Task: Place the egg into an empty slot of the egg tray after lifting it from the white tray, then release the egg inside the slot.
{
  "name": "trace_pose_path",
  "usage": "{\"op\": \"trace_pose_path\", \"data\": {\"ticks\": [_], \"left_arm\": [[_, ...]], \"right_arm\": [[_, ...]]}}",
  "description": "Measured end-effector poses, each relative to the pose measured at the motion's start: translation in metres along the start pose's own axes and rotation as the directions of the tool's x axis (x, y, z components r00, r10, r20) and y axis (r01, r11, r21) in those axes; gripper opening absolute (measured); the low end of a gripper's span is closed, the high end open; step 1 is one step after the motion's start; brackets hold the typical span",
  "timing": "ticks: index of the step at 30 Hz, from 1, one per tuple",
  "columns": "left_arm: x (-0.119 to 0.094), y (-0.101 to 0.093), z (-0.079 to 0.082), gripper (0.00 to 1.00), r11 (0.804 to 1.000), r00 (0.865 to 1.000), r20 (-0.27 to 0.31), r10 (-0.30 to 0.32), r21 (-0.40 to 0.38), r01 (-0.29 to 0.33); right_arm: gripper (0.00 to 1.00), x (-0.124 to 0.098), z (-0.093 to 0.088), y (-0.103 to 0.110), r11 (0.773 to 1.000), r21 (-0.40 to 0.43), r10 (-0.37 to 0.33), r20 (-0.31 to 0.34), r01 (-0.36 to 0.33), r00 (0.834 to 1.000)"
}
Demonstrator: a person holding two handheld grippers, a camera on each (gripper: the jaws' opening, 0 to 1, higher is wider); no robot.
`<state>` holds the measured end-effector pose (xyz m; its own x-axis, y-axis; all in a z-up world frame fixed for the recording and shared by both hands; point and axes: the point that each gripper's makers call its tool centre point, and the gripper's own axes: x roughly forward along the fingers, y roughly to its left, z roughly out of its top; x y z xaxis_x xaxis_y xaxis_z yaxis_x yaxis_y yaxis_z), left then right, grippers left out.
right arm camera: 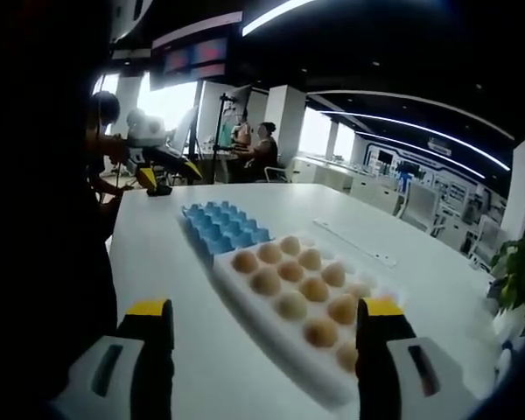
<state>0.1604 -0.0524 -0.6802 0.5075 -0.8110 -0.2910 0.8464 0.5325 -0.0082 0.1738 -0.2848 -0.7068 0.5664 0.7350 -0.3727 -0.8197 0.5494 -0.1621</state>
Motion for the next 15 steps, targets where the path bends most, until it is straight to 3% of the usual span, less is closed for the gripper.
{"op": "trace_pose_path", "data": {"ticks": [13, 15], "left_arm": [[-0.002, 0.008, 0.003, 0.62, 1.000, 0.999, 0.023, 0.027, -0.004, -0.027], [-0.003, 0.010, 0.008, 0.63, 0.999, 0.998, 0.059, 0.035, -0.030, -0.033]], "right_arm": [[0.88, 0.017, 0.004, 0.002, 0.999, 0.037, -0.033, 0.046, 0.031, 0.998], [0.89, 0.020, 0.008, 0.004, 0.998, 0.058, -0.031, 0.071, 0.027, 0.997]]}}
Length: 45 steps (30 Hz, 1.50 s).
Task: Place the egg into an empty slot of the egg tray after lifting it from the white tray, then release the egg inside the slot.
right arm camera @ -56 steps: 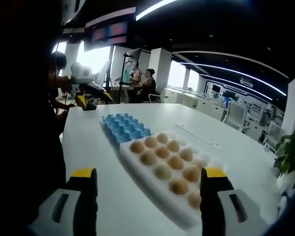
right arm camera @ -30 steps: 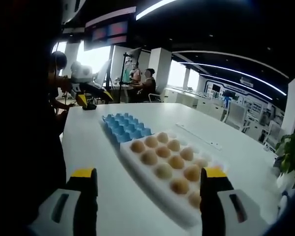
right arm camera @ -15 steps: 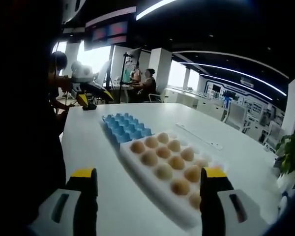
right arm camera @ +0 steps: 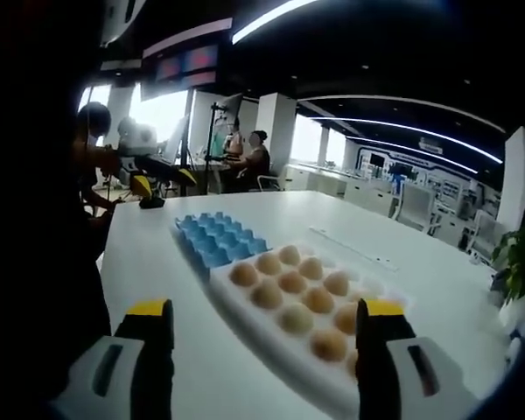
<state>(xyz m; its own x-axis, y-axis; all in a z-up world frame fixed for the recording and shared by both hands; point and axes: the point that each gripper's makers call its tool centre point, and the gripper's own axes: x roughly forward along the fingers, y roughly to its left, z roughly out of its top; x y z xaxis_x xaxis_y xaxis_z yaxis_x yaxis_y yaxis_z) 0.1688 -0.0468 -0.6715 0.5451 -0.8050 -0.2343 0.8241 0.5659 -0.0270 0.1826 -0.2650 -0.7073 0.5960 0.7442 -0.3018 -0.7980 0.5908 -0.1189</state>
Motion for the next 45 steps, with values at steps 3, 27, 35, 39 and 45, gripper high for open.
{"op": "trace_pose_path", "data": {"ticks": [3, 27, 35, 39, 45], "left_arm": [[-0.001, 0.005, -0.001, 0.67, 1.000, 1.000, -0.003, 0.017, 0.013, -0.017], [-0.011, 0.040, 0.000, 0.82, 0.994, 0.993, 0.058, 0.098, -0.053, -0.095], [-0.020, 0.054, 0.001, 0.79, 0.991, 0.990, 0.070, 0.124, -0.059, -0.120], [-0.021, 0.056, 0.000, 0.77, 0.990, 0.989, 0.067, 0.128, -0.059, -0.124], [-0.023, 0.058, 0.002, 0.76, 0.989, 0.987, 0.082, 0.139, -0.060, -0.134]], "right_arm": [[0.91, 0.005, 0.001, 0.003, 1.000, 0.004, -0.002, 0.009, 0.002, 1.000], [0.41, 0.106, 0.006, 0.012, 0.996, 0.000, -0.090, -0.048, 0.090, 0.995], [0.38, 0.122, 0.007, 0.016, 0.996, -0.061, -0.071, -0.070, 0.067, 0.995], [0.35, 0.125, -0.003, 0.020, 0.996, -0.072, -0.051, -0.120, 0.042, 0.991], [0.29, 0.128, -0.009, 0.027, 0.997, -0.076, -0.024, -0.154, 0.012, 0.988]]}}
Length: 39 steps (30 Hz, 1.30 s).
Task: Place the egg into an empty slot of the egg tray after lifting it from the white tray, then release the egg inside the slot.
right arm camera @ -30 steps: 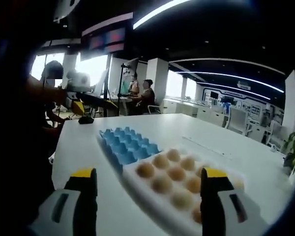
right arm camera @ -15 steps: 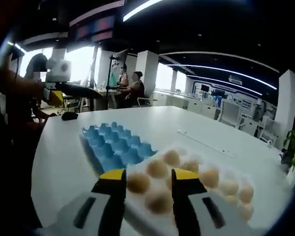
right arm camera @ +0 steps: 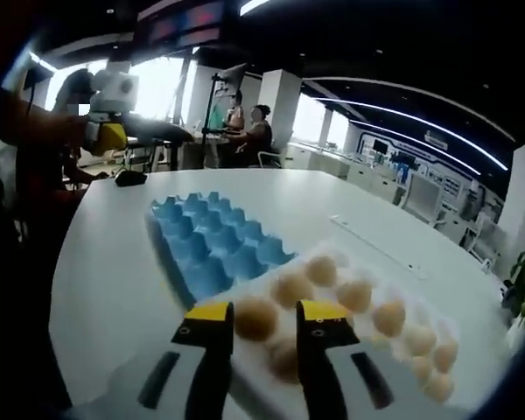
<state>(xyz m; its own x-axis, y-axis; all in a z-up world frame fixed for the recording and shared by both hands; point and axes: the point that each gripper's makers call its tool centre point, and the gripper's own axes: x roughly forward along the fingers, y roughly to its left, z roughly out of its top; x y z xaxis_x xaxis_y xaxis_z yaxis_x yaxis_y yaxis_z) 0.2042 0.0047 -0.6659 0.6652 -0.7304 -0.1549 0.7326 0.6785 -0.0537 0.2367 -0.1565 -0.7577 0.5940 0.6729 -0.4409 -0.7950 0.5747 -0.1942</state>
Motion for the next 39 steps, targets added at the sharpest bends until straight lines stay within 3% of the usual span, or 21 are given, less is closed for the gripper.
{"op": "trace_pose_path", "data": {"ticks": [10, 15, 18, 19, 20, 21, 24, 27, 35, 39], "left_arm": [[-0.001, -0.001, 0.000, 0.74, 1.000, 1.000, -0.005, 0.005, 0.001, -0.005], [-0.003, 0.000, 0.000, 0.72, 1.000, 1.000, -0.012, 0.003, 0.000, -0.003], [-0.004, 0.001, 0.000, 0.71, 1.000, 1.000, -0.012, 0.006, 0.003, -0.006], [-0.005, 0.002, 0.001, 0.71, 1.000, 1.000, -0.008, 0.010, 0.005, -0.010], [-0.005, 0.003, 0.001, 0.71, 1.000, 1.000, -0.007, 0.010, 0.004, -0.010], [-0.006, 0.003, 0.001, 0.71, 1.000, 1.000, -0.007, 0.011, 0.003, -0.011], [-0.008, 0.006, 0.001, 0.70, 1.000, 1.000, -0.007, 0.015, 0.003, -0.015], [-0.009, 0.008, 0.001, 0.69, 1.000, 1.000, -0.003, 0.019, 0.001, -0.019], [-0.012, 0.010, 0.001, 0.69, 1.000, 1.000, 0.002, 0.027, -0.001, -0.027], [-0.015, 0.013, 0.000, 0.69, 0.999, 0.999, 0.003, 0.034, -0.001, -0.034]], "right_arm": [[0.20, 0.009, -0.010, 0.007, 0.999, -0.024, 0.034, -0.061, -0.035, 0.998], [0.23, 0.014, -0.012, 0.008, 0.999, -0.019, 0.040, -0.107, -0.042, 0.993], [0.24, 0.017, -0.018, 0.009, 0.995, -0.081, 0.036, -0.201, -0.053, 0.979], [0.24, 0.018, -0.018, 0.009, 0.999, -0.002, 0.030, -0.231, -0.032, 0.972], [0.24, 0.018, -0.019, 0.009, 0.999, 0.016, 0.040, -0.253, -0.037, 0.967], [0.24, 0.018, -0.020, 0.008, 0.998, -0.010, 0.057, -0.283, -0.063, 0.957], [0.25, 0.021, -0.023, 0.008, 0.995, 0.049, 0.095, -0.379, -0.083, 0.920], [0.25, 0.024, -0.025, 0.007, 0.991, 0.082, 0.132, -0.413, -0.108, 0.901], [0.25, 0.024, -0.026, 0.009, 0.988, 0.082, 0.154, -0.405, -0.132, 0.901], [0.24, 0.022, -0.025, 0.009, 0.989, 0.064, 0.146, -0.351, -0.131, 0.925]]}}
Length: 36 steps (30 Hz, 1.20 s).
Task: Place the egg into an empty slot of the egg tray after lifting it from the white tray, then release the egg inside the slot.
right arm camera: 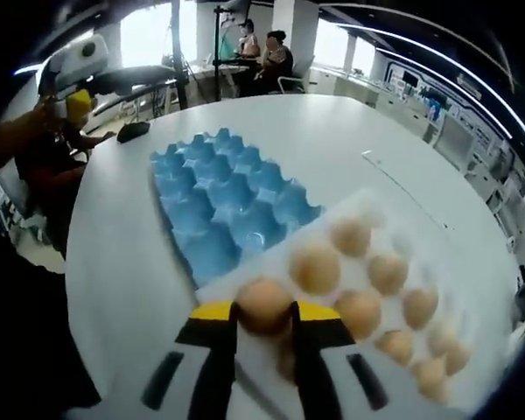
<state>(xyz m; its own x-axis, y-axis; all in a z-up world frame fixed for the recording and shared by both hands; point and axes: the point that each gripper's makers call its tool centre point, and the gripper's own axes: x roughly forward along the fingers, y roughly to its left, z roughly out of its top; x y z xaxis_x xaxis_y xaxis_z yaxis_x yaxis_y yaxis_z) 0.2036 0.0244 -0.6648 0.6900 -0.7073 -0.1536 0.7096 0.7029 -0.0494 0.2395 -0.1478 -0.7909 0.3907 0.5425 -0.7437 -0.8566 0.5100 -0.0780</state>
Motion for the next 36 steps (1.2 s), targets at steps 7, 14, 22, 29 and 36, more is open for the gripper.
{"op": "trace_pose_path", "data": {"ticks": [7, 14, 22, 29, 36], "left_arm": [[-0.002, 0.014, -0.004, 0.89, 0.998, 0.999, -0.002, 0.046, -0.034, -0.046], [-0.002, 0.017, -0.009, 0.97, 0.997, 0.999, -0.002, 0.043, -0.066, -0.043], [-0.004, 0.019, -0.017, 1.00, 0.994, 0.999, -0.026, 0.039, -0.100, -0.041], [-0.004, 0.021, -0.015, 1.00, 0.995, 0.999, -0.018, 0.031, -0.099, -0.033], [-0.004, 0.020, -0.014, 1.00, 0.995, 1.000, -0.010, 0.017, -0.099, -0.018]], "right_arm": [[0.23, -0.002, 0.003, -0.001, 1.000, 0.003, -0.017, 0.055, 0.017, 0.998], [0.23, -0.008, 0.007, -0.002, 0.999, 0.051, -0.017, 0.091, 0.012, 0.996], [0.23, -0.021, 0.019, -0.006, 0.993, 0.117, -0.030, 0.158, 0.012, 0.987], [0.23, -0.026, 0.024, -0.007, 0.993, 0.117, -0.037, 0.173, 0.017, 0.984], [0.23, -0.028, 0.024, -0.003, 0.992, 0.122, -0.041, 0.171, 0.020, 0.984]]}}
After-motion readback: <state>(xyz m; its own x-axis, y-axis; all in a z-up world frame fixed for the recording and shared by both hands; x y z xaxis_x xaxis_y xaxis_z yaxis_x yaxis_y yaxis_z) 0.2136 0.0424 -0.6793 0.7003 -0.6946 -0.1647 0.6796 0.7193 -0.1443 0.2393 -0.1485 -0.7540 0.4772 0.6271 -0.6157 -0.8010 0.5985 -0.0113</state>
